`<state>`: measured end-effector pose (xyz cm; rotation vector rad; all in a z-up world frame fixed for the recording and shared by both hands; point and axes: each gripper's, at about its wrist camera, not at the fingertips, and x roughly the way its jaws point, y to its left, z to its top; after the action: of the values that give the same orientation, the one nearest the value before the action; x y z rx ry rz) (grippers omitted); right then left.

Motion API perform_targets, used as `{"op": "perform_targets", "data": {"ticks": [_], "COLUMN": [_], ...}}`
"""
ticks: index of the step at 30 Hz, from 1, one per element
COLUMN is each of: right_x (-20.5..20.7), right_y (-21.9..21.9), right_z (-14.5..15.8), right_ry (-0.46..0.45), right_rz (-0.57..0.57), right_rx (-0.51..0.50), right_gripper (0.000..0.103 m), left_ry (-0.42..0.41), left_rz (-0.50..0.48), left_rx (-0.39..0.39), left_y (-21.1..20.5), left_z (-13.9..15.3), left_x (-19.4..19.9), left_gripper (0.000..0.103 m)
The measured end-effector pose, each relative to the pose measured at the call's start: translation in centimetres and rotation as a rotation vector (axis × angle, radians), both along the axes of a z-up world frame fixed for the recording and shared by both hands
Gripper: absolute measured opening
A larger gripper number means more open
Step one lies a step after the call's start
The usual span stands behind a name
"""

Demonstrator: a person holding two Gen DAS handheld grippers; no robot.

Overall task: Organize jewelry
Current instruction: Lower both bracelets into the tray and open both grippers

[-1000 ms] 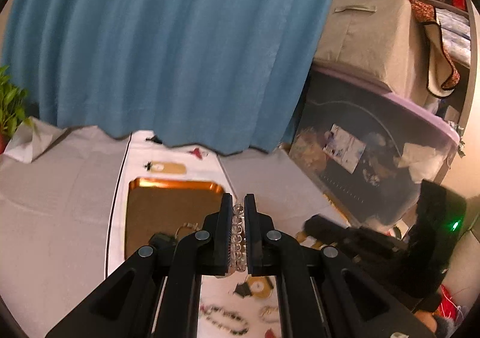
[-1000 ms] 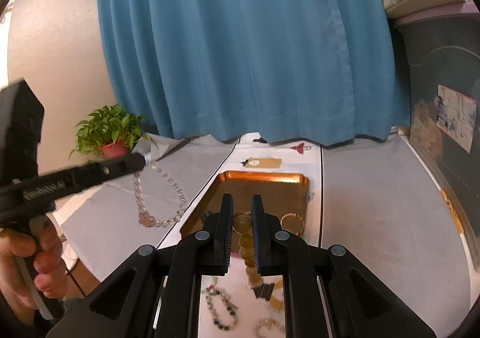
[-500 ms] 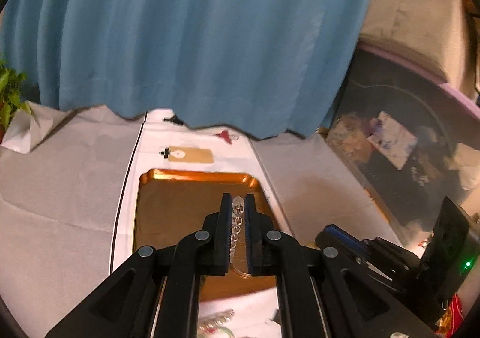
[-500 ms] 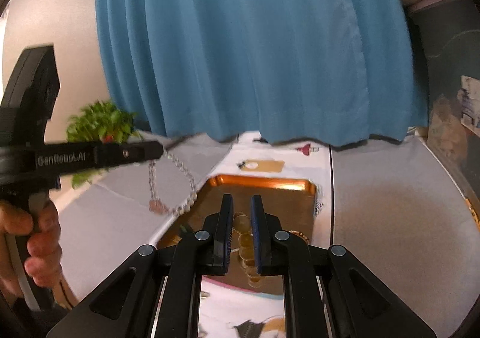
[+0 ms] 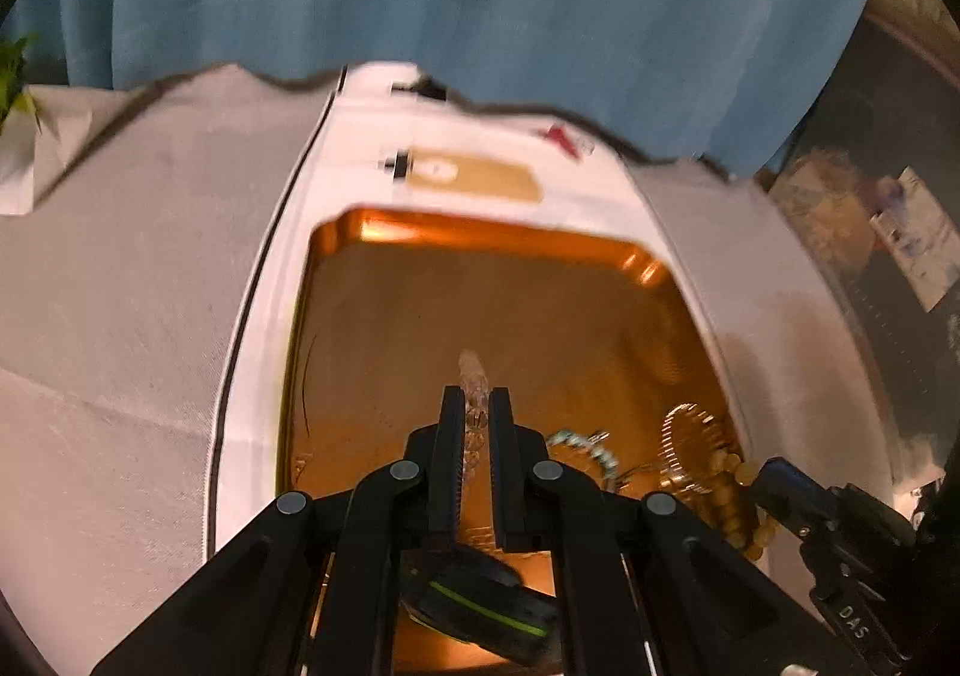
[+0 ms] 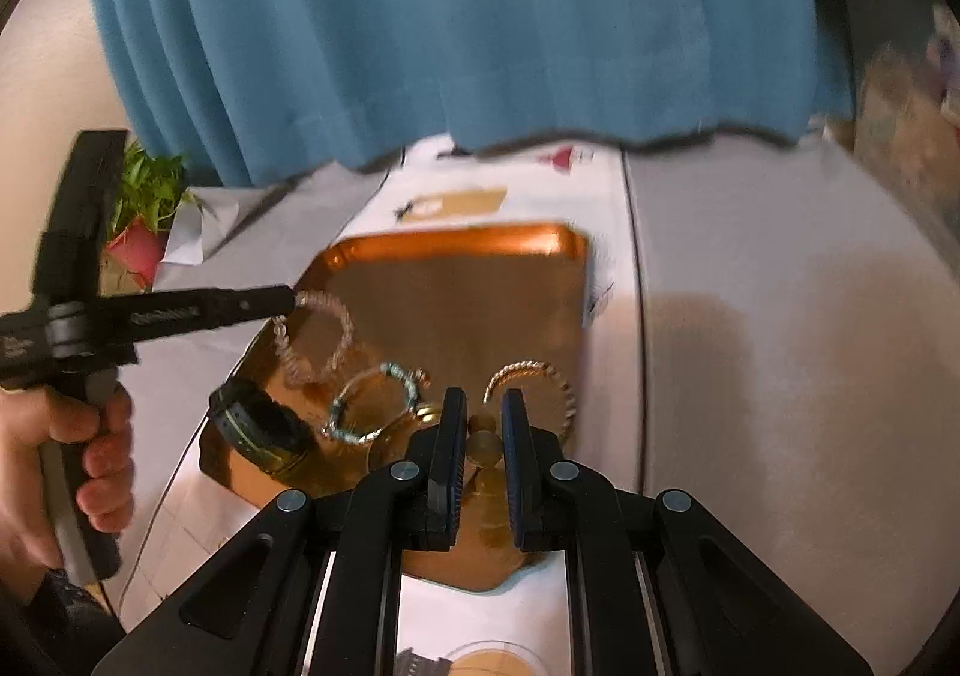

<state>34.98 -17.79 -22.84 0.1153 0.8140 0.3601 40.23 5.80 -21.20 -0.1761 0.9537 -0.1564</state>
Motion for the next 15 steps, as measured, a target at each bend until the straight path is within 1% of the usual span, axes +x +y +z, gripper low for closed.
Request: {"op": "perform_targets", "data": {"ticks": [2, 4, 6, 7, 8, 9, 10, 11, 12, 13, 15], "right_x": [0.2, 0.3, 0.4, 0.4, 0.4, 0.1, -0.7, -1.4, -2.0, -2.6, -4.3], "right_y": [0.6, 1.1, 1.6, 2.0, 2.4, 2.6, 2.7, 2.6, 2.4, 2.2, 1.7], "right_z": [-0.6, -1.1, -1.5, -1.6, -1.6, -1.4, -0.8, -0.2, 0.3, 0.8, 1.7], "right_ry": [0.016, 0.029, 0.045, 0.056, 0.055, 0.041, 0.002, -0.044, -0.069, -0.084, -0.121], "right_rz": [0.008, 0.029, 0.069, 0.092, 0.102, 0.109, 0.114, 0.116, 0.112, 0.106, 0.109], "right_rx": [-0.008, -0.005, 0.010, 0.001, -0.015, -0.037, -0.049, -0.051, -0.054, -0.055, -0.025], "right_gripper": [0.012, 0.012, 0.014, 0.021, 0.040, 0.052, 0.068, 0.071, 0.071, 0.072, 0.072], "left_ry": [0.025, 0.070, 0.108, 0.097, 0.071, 0.028, -0.024, -0.072, -0.104, -0.115, -0.118], "left_rz": [-0.008, -0.039, -0.045, -0.028, -0.011, 0.008, 0.028, 0.043, 0.051, 0.053, 0.054], "left_rx": [0.031, 0.034, 0.053, 0.070, 0.083, 0.095, 0.116, 0.151, 0.197, 0.234, 0.312], "left_y": [-0.2, -0.5, -0.7, -0.6, -0.6, -0.5, -0.4, -0.5, -0.7, -0.9, -1.6], "left_z": [-0.8, -1.6, -1.9, -1.4, -0.7, 0.3, 1.3, 2.2, 3.0, 3.4, 4.3], "left_x": [0.1, 0.1, -0.2, -0.8, -1.5, -2.6, -3.8, -5.2, -6.4, -7.3, -9.6], "left_gripper": [0.005, 0.006, 0.013, 0.023, 0.049, 0.067, 0.095, 0.102, 0.102, 0.102, 0.102]}}
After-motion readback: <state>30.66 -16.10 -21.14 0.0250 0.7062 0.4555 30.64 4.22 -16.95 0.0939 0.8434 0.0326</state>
